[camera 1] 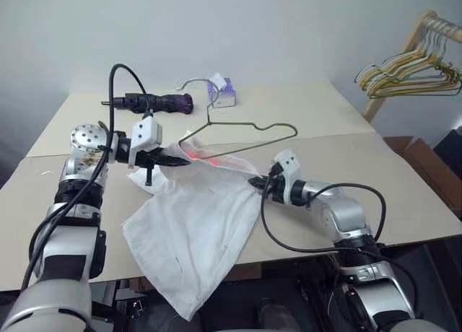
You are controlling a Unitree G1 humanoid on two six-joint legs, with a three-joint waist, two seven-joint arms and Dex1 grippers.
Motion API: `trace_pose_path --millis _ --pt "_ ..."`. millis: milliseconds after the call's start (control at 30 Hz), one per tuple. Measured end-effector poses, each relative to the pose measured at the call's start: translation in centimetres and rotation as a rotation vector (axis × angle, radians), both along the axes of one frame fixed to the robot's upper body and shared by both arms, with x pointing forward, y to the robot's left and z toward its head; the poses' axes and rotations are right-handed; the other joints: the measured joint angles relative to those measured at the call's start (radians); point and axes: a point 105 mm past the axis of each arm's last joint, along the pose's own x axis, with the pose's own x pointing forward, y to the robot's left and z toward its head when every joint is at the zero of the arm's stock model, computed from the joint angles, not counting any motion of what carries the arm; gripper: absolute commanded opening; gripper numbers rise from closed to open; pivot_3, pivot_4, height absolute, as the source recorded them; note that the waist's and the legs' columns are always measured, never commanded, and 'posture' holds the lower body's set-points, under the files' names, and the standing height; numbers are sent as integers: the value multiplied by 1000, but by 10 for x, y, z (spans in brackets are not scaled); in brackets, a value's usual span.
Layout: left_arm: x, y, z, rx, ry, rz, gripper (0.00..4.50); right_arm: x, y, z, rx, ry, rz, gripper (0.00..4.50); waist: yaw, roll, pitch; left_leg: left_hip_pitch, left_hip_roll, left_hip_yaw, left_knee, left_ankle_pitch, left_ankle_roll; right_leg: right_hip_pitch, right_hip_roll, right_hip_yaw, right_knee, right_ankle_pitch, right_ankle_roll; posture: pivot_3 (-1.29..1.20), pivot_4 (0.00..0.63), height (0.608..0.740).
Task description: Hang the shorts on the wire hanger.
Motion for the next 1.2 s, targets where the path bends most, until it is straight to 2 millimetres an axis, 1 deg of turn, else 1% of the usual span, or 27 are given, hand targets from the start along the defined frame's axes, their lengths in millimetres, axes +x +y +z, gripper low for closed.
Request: trace_pose_path --millis 100,200,400,633,733,900,1033,1133,1200 --pt "-9 16 -16 80 38 7 0 0 -15 9 -15 -19 -7 20 -9 0 0 0 0 0 0 0 0 0 0 0 0 0 0 -47 5 740" --pt "-9 18 -24 116 18 16 0 -2 -17 15 -9 -25 12 20 -9 0 0 0 0 -1 0 0 0 1 0 -1 0 0 0 -49 3 740" --pt "-6 19 -28 145 -11 35 0 -2 -22 23 -14 -37 28 20 -16 0 0 0 0 0 0 0 0 1 0 -1 0 0 0 -48 0 740" --pt "-5 23 -37 212 -37 32 0 -1 -25 25 -26 -37 41 20 -18 0 0 0 0 0 0 0 0 0 0 -1 0 0 0 -47 0 740" --pt "-5 28 -39 261 -52 38 0 -2 -27 23 -29 -24 46 20 -18 0 0 0 0 0 0 0 0 0 0 -1 0 0 0 -47 0 740" --pt "2 35 -39 366 -104 57 0 -5 -26 22 -59 -25 92 20 -18 0 0 0 0 0 0 0 0 0 0 -1 0 0 0 -47 0 740" --pt "5 39 -46 451 -123 54 0 -9 -26 23 -90 -42 141 20 -17 0 0 0 0 0 0 0 0 0 0 -1 0 0 0 -47 0 740" --pt "5 39 -47 480 -137 40 0 -11 -25 23 -114 -56 169 20 -18 0 0 0 0 0 0 0 0 0 0 -1 0 0 0 -53 0 740" --pt "5 39 -47 485 -140 36 0 -13 -25 27 -134 -80 190 20 -18 0 0 0 0 0 0 0 0 0 0 -1 0 0 0 -54 0 740"
